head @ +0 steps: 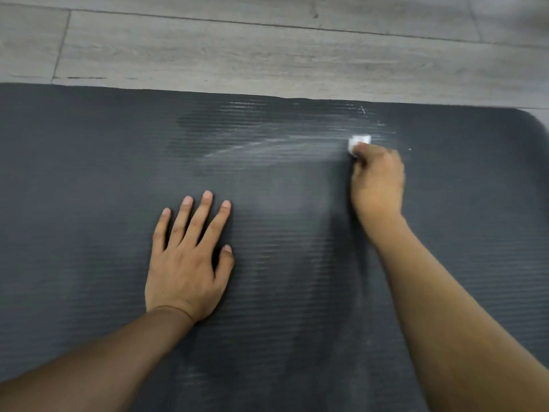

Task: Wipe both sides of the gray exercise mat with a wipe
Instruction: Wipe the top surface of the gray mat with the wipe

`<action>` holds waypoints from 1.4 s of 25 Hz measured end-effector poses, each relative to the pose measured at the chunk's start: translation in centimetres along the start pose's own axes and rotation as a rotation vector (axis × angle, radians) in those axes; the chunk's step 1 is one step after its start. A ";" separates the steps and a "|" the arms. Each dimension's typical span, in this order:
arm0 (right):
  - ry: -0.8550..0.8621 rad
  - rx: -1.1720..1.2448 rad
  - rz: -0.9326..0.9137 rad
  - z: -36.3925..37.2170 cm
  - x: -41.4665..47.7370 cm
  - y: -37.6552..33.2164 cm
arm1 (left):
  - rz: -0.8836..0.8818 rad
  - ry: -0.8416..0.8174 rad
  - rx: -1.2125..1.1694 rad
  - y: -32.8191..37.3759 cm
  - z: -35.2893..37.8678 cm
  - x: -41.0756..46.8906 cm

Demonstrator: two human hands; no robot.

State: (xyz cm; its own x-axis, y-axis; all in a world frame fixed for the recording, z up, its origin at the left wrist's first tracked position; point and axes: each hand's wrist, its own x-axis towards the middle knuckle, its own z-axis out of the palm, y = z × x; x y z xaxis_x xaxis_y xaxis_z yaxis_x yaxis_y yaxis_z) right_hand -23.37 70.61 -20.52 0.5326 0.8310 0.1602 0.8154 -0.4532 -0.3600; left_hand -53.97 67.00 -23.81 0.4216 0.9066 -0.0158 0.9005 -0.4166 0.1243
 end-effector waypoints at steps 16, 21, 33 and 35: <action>0.089 -0.032 0.225 -2.7 -2.5 4.5 | -0.068 0.073 -0.044 -0.1 0.8 0.1; 0.047 0.266 0.055 1.2 -7.0 -3.4 | -0.068 0.068 -0.028 -0.1 0.9 0.1; 0.186 0.045 0.257 -1.9 -5.1 4.9 | -0.066 0.088 -0.034 -0.2 1.1 0.2; 0.098 0.180 0.087 0.3 -7.8 -0.5 | -0.066 0.092 -0.036 -0.2 1.1 0.3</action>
State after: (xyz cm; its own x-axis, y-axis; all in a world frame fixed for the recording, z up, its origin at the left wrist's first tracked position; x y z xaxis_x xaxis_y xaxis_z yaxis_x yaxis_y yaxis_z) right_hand -28.05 64.42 -21.85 0.6261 0.7520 0.2063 0.7163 -0.4501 -0.5332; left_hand -53.93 67.31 -24.94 0.3485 0.9350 0.0656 0.9210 -0.3546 0.1615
